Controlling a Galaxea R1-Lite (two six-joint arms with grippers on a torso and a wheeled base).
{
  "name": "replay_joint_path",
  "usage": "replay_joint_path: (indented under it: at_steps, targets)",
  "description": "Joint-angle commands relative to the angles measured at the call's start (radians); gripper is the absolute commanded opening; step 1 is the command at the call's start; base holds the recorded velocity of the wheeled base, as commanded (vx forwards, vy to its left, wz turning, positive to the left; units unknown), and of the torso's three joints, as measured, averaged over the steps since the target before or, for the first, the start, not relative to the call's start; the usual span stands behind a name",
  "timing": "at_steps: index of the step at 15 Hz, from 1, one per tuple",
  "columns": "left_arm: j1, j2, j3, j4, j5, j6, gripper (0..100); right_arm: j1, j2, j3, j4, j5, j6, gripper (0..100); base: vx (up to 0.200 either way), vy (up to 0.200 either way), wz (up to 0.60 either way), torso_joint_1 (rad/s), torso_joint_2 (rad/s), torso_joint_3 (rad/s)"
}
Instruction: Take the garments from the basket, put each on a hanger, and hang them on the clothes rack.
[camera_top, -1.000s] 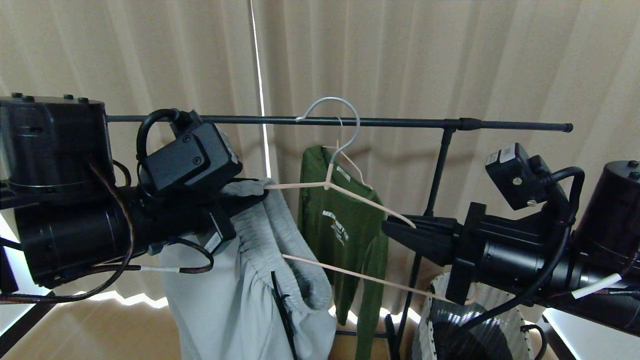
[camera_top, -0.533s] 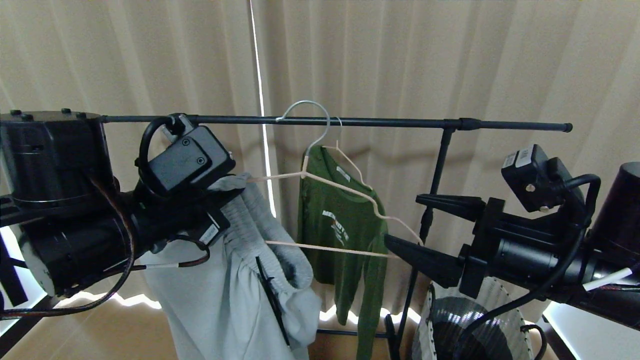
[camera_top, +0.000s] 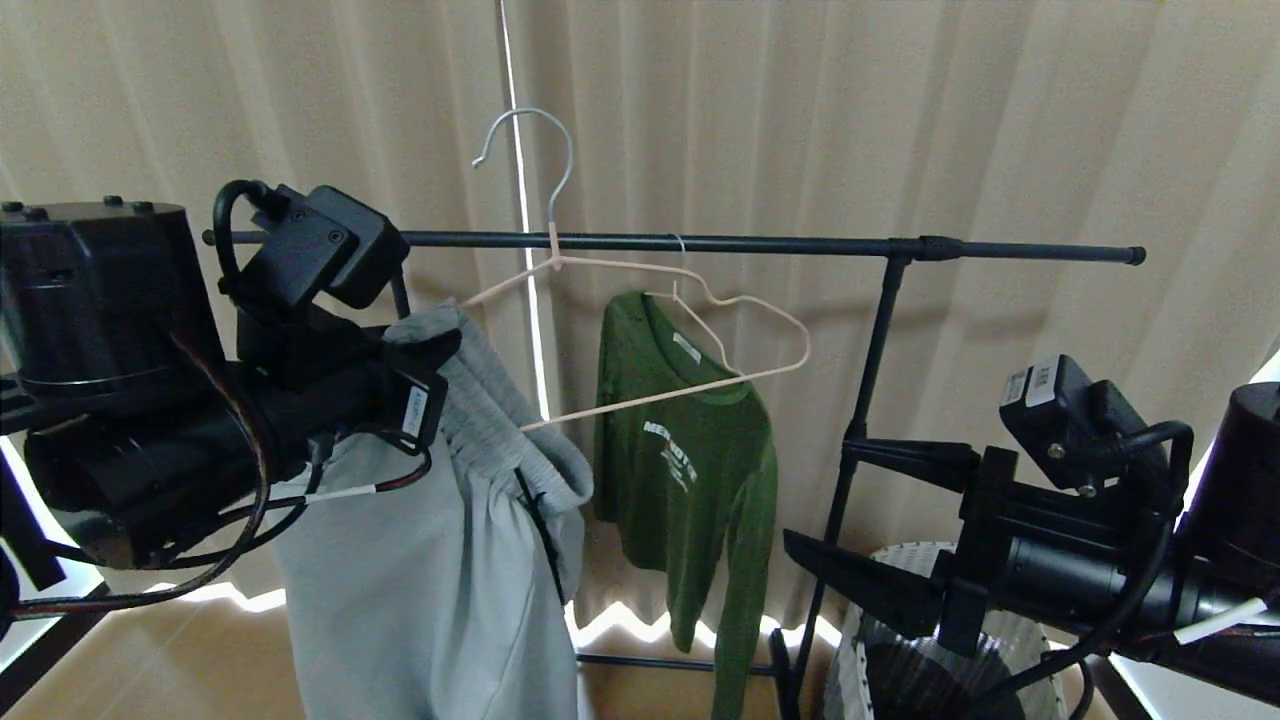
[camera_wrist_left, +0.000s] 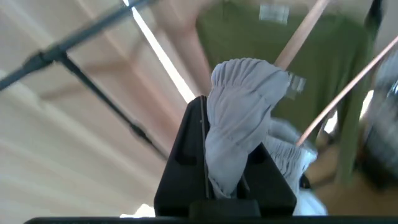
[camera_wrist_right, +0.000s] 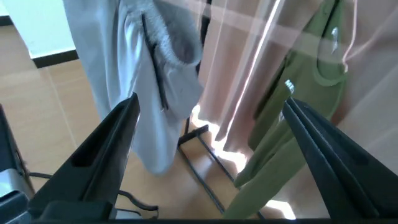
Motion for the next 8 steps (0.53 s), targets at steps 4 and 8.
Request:
replay_joint_path:
  at_steps: [4, 8]
  targets:
    - [-0.030, -0.031, -0.002, -0.032, -0.124, -0.044, 0, 0.052, 0.019, -0.007, -0.004, 0.000, 0.129, 100, 0.000, 0.000, 0.00, 0.000, 0.00, 0.000]
    - [-0.091, -0.040, -0.011, -0.039, -0.182, -0.047, 0, 0.053, 0.128, -0.006, -0.144, -0.002, 0.140, 100, 0.000, 0.000, 0.00, 0.000, 0.00, 0.000]
